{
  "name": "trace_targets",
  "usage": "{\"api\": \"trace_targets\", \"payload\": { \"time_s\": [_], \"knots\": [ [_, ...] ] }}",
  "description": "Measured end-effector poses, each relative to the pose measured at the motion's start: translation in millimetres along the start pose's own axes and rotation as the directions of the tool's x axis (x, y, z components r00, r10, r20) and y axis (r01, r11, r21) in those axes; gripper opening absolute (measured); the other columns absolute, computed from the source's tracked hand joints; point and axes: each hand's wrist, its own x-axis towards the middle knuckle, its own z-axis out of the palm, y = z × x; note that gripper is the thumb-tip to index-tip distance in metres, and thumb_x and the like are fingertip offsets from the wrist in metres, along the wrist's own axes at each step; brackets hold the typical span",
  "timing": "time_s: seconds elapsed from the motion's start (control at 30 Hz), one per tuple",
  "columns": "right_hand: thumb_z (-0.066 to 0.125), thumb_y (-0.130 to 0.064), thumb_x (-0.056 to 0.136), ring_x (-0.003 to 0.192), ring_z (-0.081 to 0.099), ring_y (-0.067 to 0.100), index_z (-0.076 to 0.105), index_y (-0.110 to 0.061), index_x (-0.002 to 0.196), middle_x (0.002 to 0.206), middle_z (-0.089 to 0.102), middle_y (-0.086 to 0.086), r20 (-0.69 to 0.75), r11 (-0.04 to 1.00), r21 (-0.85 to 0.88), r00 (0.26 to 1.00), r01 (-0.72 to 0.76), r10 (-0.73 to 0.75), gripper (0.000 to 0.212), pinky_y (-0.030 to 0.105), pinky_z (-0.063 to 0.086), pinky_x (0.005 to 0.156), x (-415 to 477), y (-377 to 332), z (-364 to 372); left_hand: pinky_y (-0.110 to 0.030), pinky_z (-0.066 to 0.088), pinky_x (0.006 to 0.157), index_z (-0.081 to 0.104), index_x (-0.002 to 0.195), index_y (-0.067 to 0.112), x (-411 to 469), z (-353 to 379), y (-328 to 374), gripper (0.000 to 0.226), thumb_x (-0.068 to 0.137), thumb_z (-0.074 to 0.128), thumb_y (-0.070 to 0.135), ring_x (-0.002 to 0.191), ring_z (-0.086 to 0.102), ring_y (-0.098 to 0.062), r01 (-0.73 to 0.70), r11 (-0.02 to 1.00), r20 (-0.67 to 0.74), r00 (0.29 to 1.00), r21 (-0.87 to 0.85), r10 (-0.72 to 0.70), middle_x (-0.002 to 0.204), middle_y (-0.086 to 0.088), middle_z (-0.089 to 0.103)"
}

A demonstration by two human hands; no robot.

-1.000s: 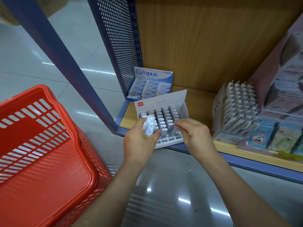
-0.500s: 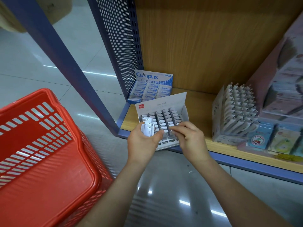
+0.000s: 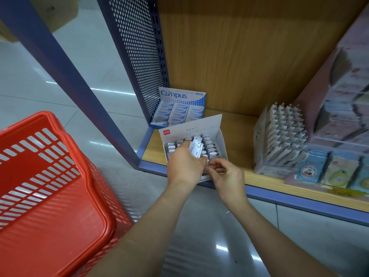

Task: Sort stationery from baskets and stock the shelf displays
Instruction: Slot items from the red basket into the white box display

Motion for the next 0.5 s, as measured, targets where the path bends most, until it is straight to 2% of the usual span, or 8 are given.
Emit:
{"api": "trace_targets", "payload": {
  "time_s": [0.13, 0.27, 0.37, 0.43, 0.47, 0.5],
  "knots": [
    [0.077, -0.01, 0.08, 0.065, 0.062, 0.009, 0.073, -0.015, 0.087, 0.078, 0.068, -0.003, -0.019, 0.992, -0.107, 0.997, 0.071, -0.074, 0.009, 0.023, 0.052, 0.063, 1.4, 2.4, 1.9, -0.038, 0.054, 0.078, 0.057, 0.096, 0.025, -1.0, 2.4, 1.4, 0.026, 0.077, 0.075, 0.023, 0.09, 0.063, -0.025, -0.023, 0.995, -0.011, 1.0, 0.1, 0.024, 0.093, 0.001, 0.069],
    [0.073, -0.007, 0.083, 0.066, 0.06, 0.019, 0.073, -0.01, 0.087, 0.078, 0.068, 0.002, -0.005, 0.961, -0.231, 0.988, 0.15, -0.155, 0.006, 0.038, 0.053, 0.063, 3.2, 0.6, -0.9, -0.039, 0.053, 0.077, 0.055, 0.101, 0.025, -3.2, 6.2, 5.0, 0.027, 0.079, 0.071, 0.026, 0.091, 0.062, -0.029, -0.029, 0.979, -0.038, 0.999, 0.2, 0.037, 0.094, -0.001, 0.068],
    [0.072, -0.004, 0.083, 0.065, 0.061, 0.017, 0.073, -0.012, 0.086, 0.077, 0.07, 0.001, 0.035, 0.959, -0.261, 0.994, 0.11, -0.104, 0.008, 0.037, 0.053, 0.063, 1.2, -2.2, -4.0, -0.039, 0.053, 0.076, 0.055, 0.104, 0.024, -7.7, 5.8, 6.5, 0.029, 0.081, 0.07, 0.028, 0.092, 0.062, -0.03, -0.053, 0.973, -0.051, 0.997, 0.225, 0.066, 0.096, -0.002, 0.069],
    [0.07, -0.003, 0.085, 0.062, 0.06, 0.01, 0.072, -0.018, 0.084, 0.076, 0.07, -0.004, 0.029, 0.994, -0.099, 0.998, -0.044, 0.047, 0.015, 0.029, 0.05, 0.061, 2.0, -11.1, -12.7, -0.038, 0.053, 0.077, 0.058, 0.102, 0.022, -11.8, 2.1, 3.7, 0.032, 0.077, 0.075, 0.031, 0.092, 0.062, -0.026, -0.071, 0.989, -0.06, 0.995, 0.131, 0.079, 0.097, 0.001, 0.069],
    [0.068, -0.004, 0.087, 0.059, 0.058, 0.008, 0.071, -0.019, 0.085, 0.076, 0.069, -0.004, 0.039, 0.985, 0.086, 0.989, -0.148, 0.145, 0.016, 0.026, 0.048, 0.059, 2.6, -20.0, -18.8, -0.036, 0.052, 0.078, 0.059, 0.101, 0.022, -14.7, -1.2, 2.7, 0.033, 0.075, 0.078, 0.031, 0.091, 0.062, -0.024, -0.078, 0.994, -0.064, 0.994, 0.081, 0.084, 0.096, 0.002, 0.069],
    [0.067, -0.006, 0.089, 0.058, 0.056, 0.008, 0.072, -0.018, 0.088, 0.076, 0.068, -0.002, 0.092, 0.928, 0.272, 0.967, -0.253, 0.236, 0.013, 0.023, 0.046, 0.056, 3.8, -29.0, -24.8, -0.034, 0.052, 0.077, 0.061, 0.101, 0.022, -18.0, -5.3, 2.6, 0.035, 0.073, 0.08, 0.032, 0.089, 0.061, -0.022, -0.084, 0.995, -0.053, 0.995, 0.051, 0.087, 0.095, 0.004, 0.069]
  ]
}}
